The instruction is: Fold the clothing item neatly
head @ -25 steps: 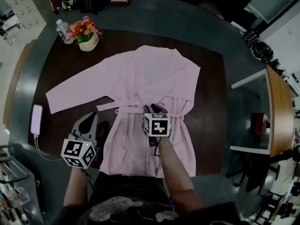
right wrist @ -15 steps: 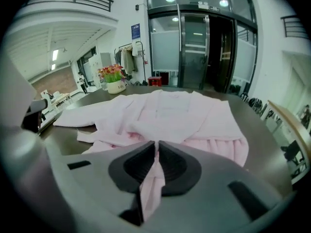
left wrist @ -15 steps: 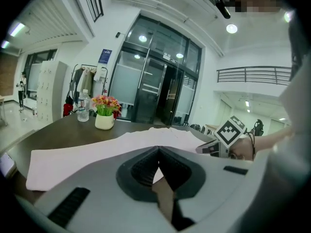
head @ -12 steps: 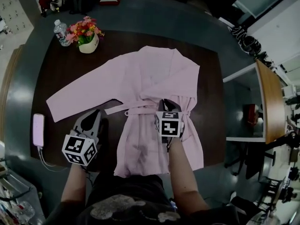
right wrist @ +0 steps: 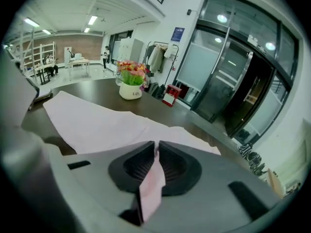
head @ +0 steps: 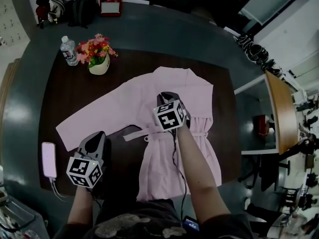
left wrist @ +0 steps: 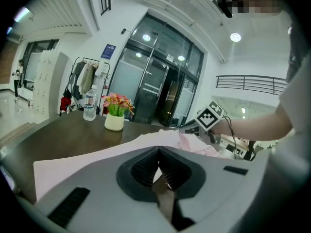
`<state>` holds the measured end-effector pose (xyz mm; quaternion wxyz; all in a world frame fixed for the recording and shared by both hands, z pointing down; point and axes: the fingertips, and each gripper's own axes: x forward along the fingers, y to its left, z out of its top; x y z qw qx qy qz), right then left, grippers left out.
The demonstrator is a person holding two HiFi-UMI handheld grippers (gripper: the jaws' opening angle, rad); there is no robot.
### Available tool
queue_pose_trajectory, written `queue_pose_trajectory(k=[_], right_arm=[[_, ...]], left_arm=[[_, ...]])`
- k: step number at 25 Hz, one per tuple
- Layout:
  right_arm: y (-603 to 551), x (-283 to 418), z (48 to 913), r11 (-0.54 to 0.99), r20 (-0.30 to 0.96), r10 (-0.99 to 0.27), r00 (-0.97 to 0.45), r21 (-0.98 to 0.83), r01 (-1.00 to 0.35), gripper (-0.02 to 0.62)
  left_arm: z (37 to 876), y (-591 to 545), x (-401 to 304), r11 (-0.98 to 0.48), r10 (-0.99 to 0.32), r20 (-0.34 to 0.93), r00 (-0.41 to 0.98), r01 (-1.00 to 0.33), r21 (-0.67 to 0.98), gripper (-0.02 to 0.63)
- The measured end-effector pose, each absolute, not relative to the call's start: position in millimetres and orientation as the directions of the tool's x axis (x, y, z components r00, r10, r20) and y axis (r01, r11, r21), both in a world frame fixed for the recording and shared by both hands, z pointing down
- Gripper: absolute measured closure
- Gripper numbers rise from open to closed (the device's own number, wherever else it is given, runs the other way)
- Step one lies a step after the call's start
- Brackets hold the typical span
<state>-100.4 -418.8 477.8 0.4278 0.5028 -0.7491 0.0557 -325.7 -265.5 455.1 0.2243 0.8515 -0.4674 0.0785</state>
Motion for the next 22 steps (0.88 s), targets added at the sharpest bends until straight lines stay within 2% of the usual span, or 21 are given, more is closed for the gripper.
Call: queue_pose_trajectory(k=[4, 7, 10, 12, 16, 19, 22], right_arm=[[-434.0, -141.4, 508.5, 0.568, 0.731, -0.654, -0.196, 0.304, -0.765, 0.573], [-429.6, -168.2, 513.4, 0.588, 0.712, -0.634, -0.302, 0.191, -0.786, 0.484], [-417.3, -166.7, 499.4, 0.511, 0.648, -0.681, -0.341, 0.087, -0.855, 0.485], [-401.9, -143.6, 494.6, 0.414, 0.632, -0.713, -0.304, 0.03, -0.91, 0.485], [-365.6, -106.3, 523.0, 0.302, 0.719, -0.653, -0.239, -0.042, -0.952, 0.484], [-351.2, -126.0, 548.2, 0.363, 0.76, -0.571, -0.31, -0.105, -0.926, 0.485], [-340.6, -158.7, 545.9, 0.445, 0.733, -0.563, -0.382, -0.12, -0.887, 0.485]], left_arm=[[463.3, -273.2, -335.4, -0.462, -0.749, 0.363, 0.555, -0.829, 0.314, 0.596], [466.8, -278.9, -336.9, -0.47, -0.74, 0.368, 0.563, -0.824, 0.316, 0.595], [468.2, -283.7, -338.2, -0.479, -0.734, 0.366, 0.572, -0.818, 0.319, 0.596], [469.7, -285.4, -338.6, -0.482, -0.73, 0.364, 0.579, -0.813, 0.326, 0.595], [474.2, -284.2, -338.8, -0.498, -0.709, 0.372, 0.599, -0.799, 0.339, 0.597], [477.9, -281.1, -337.9, -0.509, -0.695, 0.378, 0.612, -0.79, 0.342, 0.595], [476.0, -276.5, -337.4, -0.512, -0.701, 0.377, 0.606, -0.795, 0.325, 0.595]])
